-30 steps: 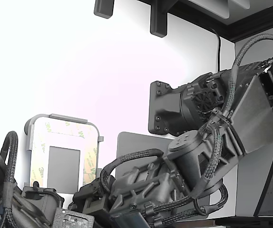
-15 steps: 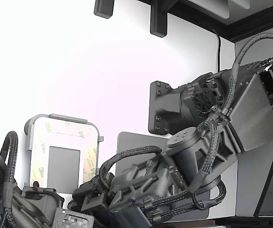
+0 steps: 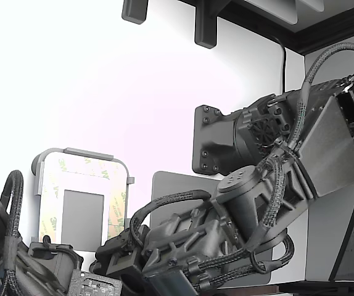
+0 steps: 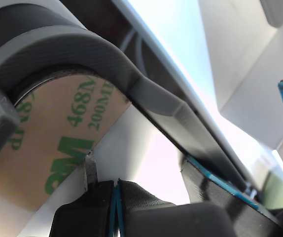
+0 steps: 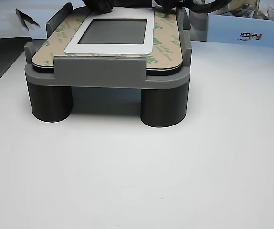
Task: Peel off protective film from adhesive tape.
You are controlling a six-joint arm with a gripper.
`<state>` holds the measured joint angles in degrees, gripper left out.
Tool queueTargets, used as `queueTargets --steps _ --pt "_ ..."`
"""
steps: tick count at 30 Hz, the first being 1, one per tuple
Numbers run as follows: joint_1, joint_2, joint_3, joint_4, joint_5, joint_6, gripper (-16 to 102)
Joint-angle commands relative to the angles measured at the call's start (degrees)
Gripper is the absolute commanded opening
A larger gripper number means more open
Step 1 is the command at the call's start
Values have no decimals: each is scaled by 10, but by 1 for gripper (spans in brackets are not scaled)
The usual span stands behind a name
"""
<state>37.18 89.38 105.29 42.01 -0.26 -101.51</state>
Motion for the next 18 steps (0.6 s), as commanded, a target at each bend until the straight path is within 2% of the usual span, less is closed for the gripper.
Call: queueTargets --steps 1,18 --pt "-4 18 -12 0 -2 1 -10" --pt "1 27 -4 -1 2 6 -10"
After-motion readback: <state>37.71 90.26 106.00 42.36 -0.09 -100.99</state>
